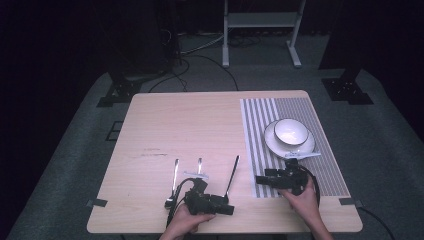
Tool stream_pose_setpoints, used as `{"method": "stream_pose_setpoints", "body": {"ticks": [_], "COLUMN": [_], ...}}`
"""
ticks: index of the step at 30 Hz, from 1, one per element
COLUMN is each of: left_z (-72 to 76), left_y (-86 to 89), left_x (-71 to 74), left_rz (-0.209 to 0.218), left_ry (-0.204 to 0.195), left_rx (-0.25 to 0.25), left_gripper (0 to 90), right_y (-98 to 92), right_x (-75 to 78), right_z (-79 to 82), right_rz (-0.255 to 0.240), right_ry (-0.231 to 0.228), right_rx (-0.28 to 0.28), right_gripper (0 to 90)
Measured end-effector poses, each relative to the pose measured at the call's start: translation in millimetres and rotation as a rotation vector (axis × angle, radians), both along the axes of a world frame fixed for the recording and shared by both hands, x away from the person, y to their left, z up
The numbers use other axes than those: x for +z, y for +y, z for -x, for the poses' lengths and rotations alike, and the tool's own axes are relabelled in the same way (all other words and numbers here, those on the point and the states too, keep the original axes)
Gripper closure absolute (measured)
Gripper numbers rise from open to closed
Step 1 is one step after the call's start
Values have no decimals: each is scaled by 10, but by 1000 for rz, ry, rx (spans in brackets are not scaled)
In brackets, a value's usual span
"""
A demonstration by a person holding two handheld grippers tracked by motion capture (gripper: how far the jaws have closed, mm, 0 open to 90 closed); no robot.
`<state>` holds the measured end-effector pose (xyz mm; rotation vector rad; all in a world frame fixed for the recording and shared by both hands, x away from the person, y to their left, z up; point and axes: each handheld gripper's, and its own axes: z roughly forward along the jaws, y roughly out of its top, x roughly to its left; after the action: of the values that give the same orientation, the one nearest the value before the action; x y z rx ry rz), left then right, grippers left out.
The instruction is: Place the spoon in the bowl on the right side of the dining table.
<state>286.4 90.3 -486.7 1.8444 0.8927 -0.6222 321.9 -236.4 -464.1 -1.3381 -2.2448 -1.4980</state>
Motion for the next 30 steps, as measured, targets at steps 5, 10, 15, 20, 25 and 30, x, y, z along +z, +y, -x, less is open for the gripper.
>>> {"method": "stream_pose_setpoints", "body": {"ticks": [5,10,15,20,25,30], "left_z": [-1,-5,-8,-16,-16,-17], "left_y": [0,4,10,15,15,15], "left_x": [-2,2,-1,0,0,0], "left_rz": [-2,-1,-3,-5,-4,-3], "left_ry": [-1,1,1,-4,-1,0], "left_rx": [0,1,3,-1,1,3], "left_gripper": [40,40,40,40,40,40], "right_y": [73,132,166,216,257,309], "right_x": [0,-4,-12,-35,-50,-63], "right_z": [-41,-81,-105,-133,-165,-212], "right_rz": [2,5,9,9,14,9], "right_ry": [5,13,18,30,34,42], "right_rx": [14,29,37,45,49,49], "right_gripper": [265,265,265,266,274,316]}}
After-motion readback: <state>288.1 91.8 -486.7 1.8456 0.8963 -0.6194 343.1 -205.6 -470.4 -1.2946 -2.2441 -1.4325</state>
